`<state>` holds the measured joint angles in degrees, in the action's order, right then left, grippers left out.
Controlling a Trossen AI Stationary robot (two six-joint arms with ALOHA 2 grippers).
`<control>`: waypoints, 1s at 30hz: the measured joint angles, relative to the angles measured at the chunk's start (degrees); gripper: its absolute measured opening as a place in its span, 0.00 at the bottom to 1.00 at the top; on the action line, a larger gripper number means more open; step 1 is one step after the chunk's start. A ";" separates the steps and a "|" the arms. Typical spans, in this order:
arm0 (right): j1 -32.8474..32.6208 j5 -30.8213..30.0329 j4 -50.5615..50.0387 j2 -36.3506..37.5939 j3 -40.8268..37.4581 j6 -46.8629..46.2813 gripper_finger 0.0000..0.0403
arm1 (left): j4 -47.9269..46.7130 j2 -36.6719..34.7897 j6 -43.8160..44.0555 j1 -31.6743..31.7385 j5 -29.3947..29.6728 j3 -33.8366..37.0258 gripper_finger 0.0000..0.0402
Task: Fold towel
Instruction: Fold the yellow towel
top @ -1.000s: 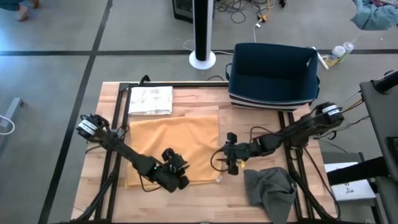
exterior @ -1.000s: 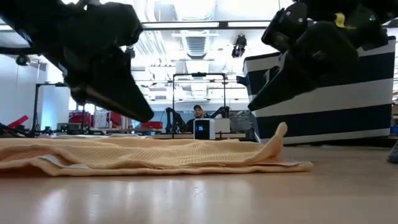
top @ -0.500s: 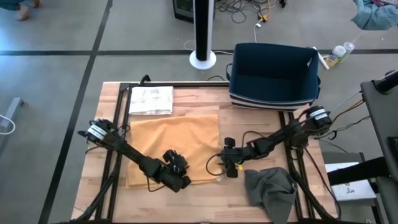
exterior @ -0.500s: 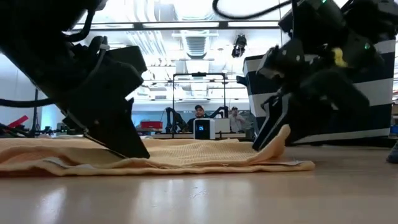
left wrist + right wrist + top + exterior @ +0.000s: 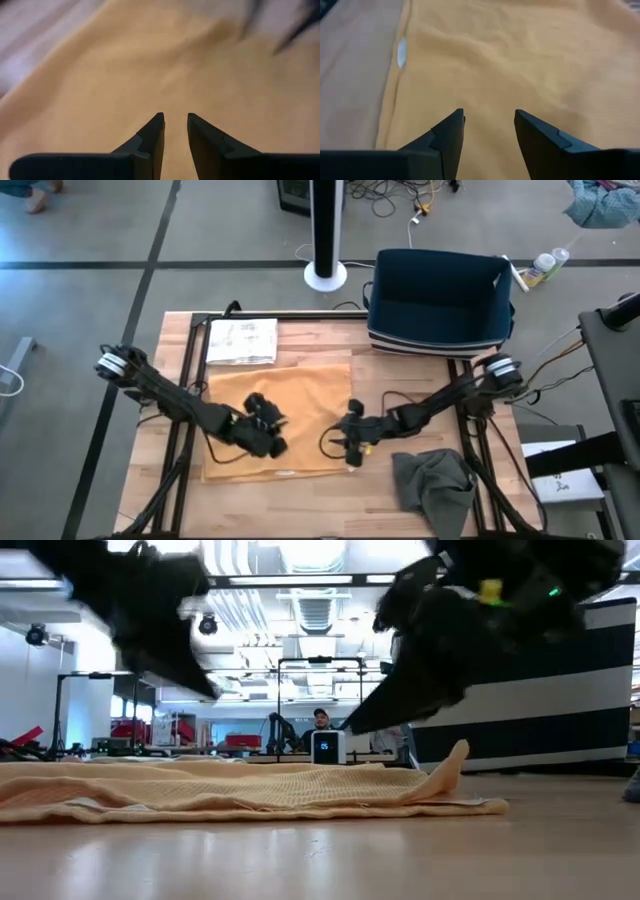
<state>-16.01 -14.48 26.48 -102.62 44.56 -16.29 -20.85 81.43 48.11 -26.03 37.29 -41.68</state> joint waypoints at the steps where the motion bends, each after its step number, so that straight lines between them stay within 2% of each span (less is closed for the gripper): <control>1: -0.10 0.20 -0.16 -0.91 0.44 -1.35 0.41 | 0.31 -0.45 1.50 0.66 -0.76 2.30 0.19; 6: -0.31 4.10 -3.81 -4.16 1.73 -4.84 0.41 | 4.79 0.39 13.77 0.95 -7.81 13.32 0.19; 9: 0.50 3.86 -9.39 -3.98 1.61 -5.34 0.42 | 12.03 2.34 18.18 -1.53 -7.37 16.27 0.19; 13: 4.42 3.30 -19.06 -1.67 1.66 -1.71 0.42 | 20.33 5.84 18.13 -3.82 -7.21 13.92 0.19; 17: 9.66 -0.24 -28.35 2.01 2.29 4.18 0.41 | 20.27 8.59 9.54 -3.65 -7.63 5.64 0.19; 19: 11.23 -0.88 -31.05 4.66 2.31 6.96 0.40 | 16.67 9.35 4.83 -3.32 -6.57 0.05 0.19; 21: 11.04 -0.57 -30.12 8.13 2.54 8.42 0.39 | 5.15 9.23 3.94 -3.32 -6.33 -4.41 0.19; 24: 8.02 -0.07 -25.76 12.18 2.67 8.18 0.38 | -10.53 8.95 7.37 -3.72 -5.78 -10.63 0.19; 26: 5.72 -0.09 -22.57 12.02 2.38 5.98 0.37 | -19.56 8.57 10.42 -4.61 -7.31 -12.12 0.19; 27: 4.37 -0.05 -20.87 11.75 2.19 4.54 0.37 | -21.29 8.73 10.80 -5.19 -9.32 -12.15 0.19; 30: 0.75 -0.14 -11.74 8.57 2.54 -1.04 0.36 | -18.02 9.44 11.36 -7.47 -13.48 -10.69 0.19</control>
<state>-15.26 -14.62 14.74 -94.05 47.10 -17.33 -38.87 90.87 59.47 -33.49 23.80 -52.37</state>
